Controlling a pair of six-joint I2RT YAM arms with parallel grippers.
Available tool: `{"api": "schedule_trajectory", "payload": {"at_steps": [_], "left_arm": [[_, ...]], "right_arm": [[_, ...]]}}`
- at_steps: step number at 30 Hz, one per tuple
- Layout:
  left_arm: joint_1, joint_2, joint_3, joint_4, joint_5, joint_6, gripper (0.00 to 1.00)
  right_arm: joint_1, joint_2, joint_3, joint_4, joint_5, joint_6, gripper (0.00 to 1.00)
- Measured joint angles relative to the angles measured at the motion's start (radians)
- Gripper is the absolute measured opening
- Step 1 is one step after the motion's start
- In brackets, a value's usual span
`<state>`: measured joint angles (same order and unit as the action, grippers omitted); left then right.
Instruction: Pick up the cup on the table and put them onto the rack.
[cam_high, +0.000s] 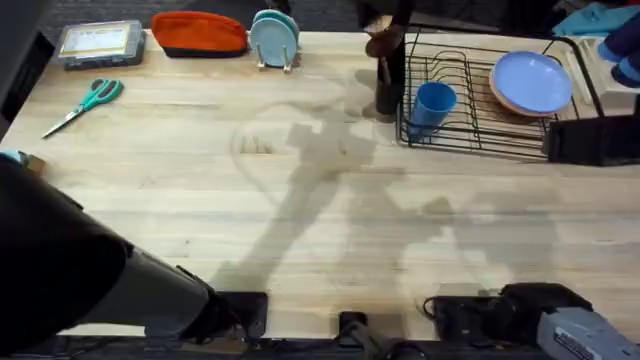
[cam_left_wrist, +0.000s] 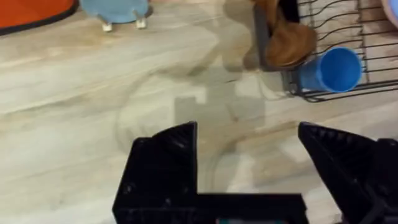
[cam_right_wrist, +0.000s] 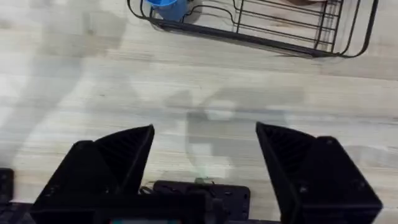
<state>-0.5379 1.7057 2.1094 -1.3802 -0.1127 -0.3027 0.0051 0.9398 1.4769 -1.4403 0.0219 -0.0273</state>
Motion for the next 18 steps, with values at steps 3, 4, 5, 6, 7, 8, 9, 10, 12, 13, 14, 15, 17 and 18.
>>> {"api": "schedule_trajectory", "payload": {"at_steps": [3,4,5,6,7,8,9,10,12,13,14,15,17,18], "left_arm": [[0.074,-0.005,0.0,-0.126,0.0,-0.028,0.993],[0.083,-0.006,0.0,-0.134,0.0,-0.032,0.993],[0.091,-0.006,0.0,-0.139,0.0,-0.036,0.993],[0.098,-0.006,0.0,-0.142,0.0,-0.039,0.993],[0.105,-0.006,0.0,-0.146,-0.004,-0.042,0.993],[0.11,-0.006,0.0,-0.153,-0.006,-0.043,0.993],[0.116,-0.006,0.0,-0.159,-0.011,-0.045,0.993],[0.12,-0.006,0.0,-0.164,-0.013,-0.046,0.993],[0.123,-0.006,0.0,-0.166,-0.015,-0.049,0.993],[0.123,-0.006,0.0,-0.166,-0.016,-0.05,0.993],[0.124,-0.006,0.0,-0.174,-0.034,-0.061,0.992],[0.124,-0.006,0.0,-0.176,-0.04,-0.064,0.992],[0.13,-0.007,-0.007,-0.175,-0.046,-0.07,0.991],[0.134,-0.011,-0.018,-0.171,-0.049,-0.073,0.99]], "right_arm": [[0.0,0.0,0.0,0.013,0.0,0.0,0.992],[0.0,0.0,0.0,0.021,0.0,0.0,0.992],[0.0,0.0,0.0,0.031,0.0,0.0,0.992],[0.0,0.0,0.0,0.04,0.0,0.0,0.992],[0.0,0.0,0.0,0.049,0.0,0.0,0.992],[0.0,0.0,0.0,0.056,0.0,0.0,0.992],[0.0,0.0,0.0,0.061,0.0,0.0,0.992],[0.0,0.0,0.0,0.066,0.0,0.0,0.992],[0.0,0.0,0.0,0.076,0.0,0.0,0.992],[0.0,0.0,0.0,0.077,0.0,0.0,0.992],[0.0,0.0,0.0,0.077,0.0,0.0,0.992],[0.0,0.0,0.0,0.077,0.0,0.0,0.992],[0.0,0.0,0.0,0.077,0.0,0.0,0.993],[0.0,0.0,0.0,0.077,0.0,0.0,0.992]]}}
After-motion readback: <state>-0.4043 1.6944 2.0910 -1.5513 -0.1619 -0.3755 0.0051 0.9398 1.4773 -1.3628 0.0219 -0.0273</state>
